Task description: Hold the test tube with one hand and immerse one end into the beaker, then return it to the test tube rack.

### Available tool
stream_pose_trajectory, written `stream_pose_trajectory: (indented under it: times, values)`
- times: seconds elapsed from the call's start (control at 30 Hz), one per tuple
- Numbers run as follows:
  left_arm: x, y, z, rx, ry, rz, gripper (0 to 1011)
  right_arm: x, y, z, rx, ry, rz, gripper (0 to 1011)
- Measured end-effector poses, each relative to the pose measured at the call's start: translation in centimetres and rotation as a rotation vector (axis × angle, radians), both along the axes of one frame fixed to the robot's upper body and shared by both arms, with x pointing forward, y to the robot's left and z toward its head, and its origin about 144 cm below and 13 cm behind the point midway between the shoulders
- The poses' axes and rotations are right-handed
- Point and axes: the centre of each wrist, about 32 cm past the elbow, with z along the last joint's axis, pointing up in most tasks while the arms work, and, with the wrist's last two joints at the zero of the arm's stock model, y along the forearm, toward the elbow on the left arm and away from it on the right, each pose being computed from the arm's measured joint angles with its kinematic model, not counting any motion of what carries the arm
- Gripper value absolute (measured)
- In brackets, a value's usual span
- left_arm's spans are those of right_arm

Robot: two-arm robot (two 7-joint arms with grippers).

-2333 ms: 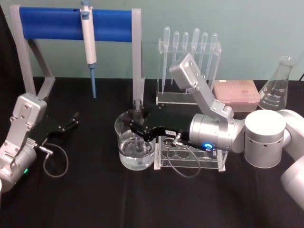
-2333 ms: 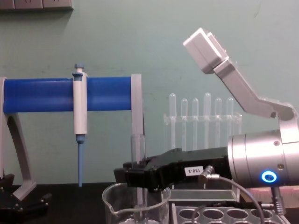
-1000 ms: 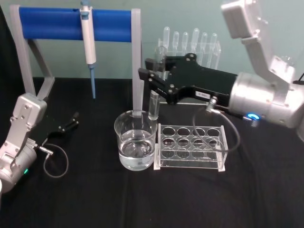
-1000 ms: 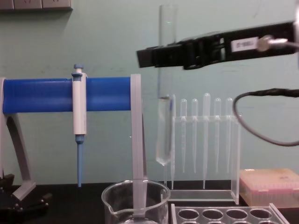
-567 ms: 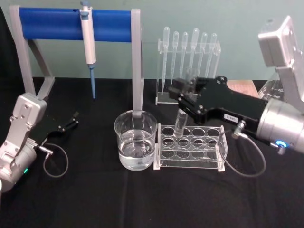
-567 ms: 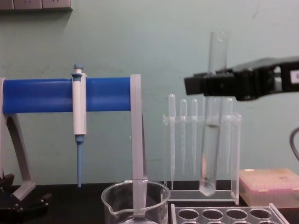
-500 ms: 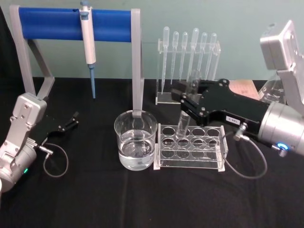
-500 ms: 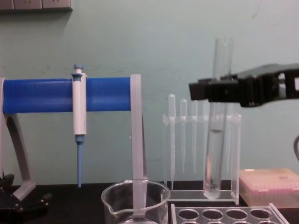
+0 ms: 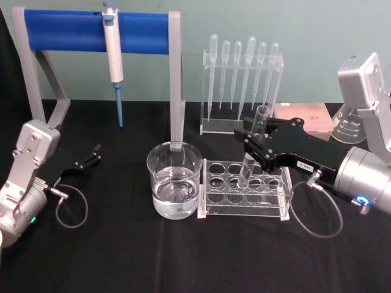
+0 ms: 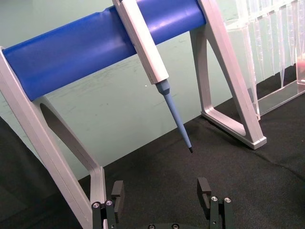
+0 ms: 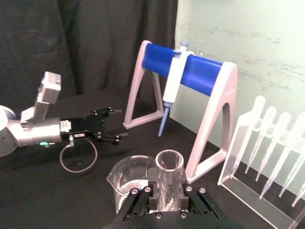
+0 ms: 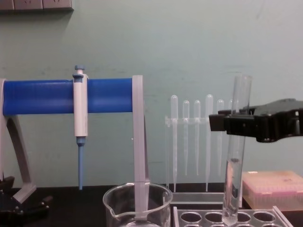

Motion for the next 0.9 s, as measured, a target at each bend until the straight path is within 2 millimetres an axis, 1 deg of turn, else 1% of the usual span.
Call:
stream_pose_trajectory:
  times: [0.2,0.5,0.9]
  values:
    - [0.0,0.0,0.0,0.000,0.000,0.000,1000,0.4,-0.3,-1.1,0.004,0.012,-0.028,224]
    - [0.0,0.0,0.0,0.000,0.000,0.000,1000,1.2,-0.3,-2.0,0.006,0.019,-0.040,224]
    - [0.0,0.0,0.0,0.000,0.000,0.000,1000,2.1,0.1,-2.5,0.015,0.024,-0.030,224]
